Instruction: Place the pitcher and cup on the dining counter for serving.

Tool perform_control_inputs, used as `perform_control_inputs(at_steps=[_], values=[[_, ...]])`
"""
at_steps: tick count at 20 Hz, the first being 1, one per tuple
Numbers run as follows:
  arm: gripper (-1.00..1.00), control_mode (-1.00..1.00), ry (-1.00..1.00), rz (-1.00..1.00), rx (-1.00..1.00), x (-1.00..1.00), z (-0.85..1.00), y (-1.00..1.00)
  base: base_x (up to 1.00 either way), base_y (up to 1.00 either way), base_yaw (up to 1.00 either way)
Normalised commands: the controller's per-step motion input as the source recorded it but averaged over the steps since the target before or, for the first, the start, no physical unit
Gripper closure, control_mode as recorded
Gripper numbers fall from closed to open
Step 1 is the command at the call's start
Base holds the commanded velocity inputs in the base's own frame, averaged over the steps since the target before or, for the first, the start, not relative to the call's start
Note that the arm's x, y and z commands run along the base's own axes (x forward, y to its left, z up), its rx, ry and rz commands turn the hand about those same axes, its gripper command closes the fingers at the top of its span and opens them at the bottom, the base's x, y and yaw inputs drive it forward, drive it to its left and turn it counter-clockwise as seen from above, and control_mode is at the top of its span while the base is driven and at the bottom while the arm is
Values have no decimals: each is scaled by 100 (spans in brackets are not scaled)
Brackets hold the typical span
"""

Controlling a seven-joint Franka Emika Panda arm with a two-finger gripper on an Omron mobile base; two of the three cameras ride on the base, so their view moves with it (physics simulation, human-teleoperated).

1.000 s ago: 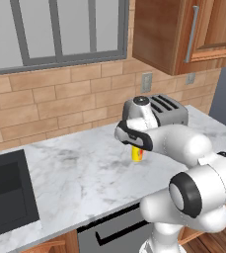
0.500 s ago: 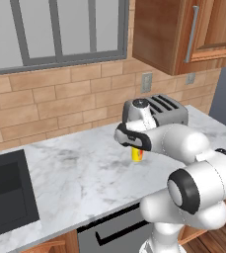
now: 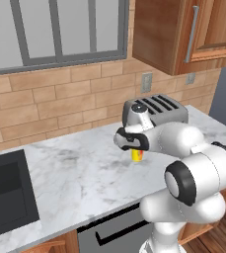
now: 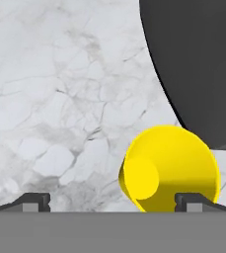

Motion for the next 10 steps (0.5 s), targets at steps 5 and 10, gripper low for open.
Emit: perform_control_inputs(at_steps=[5, 10], values=[[-100, -100, 3, 0, 0, 0, -13, 0, 0, 0, 0], [-100, -100, 4, 0, 0, 0, -10, 0, 0, 0, 0]])
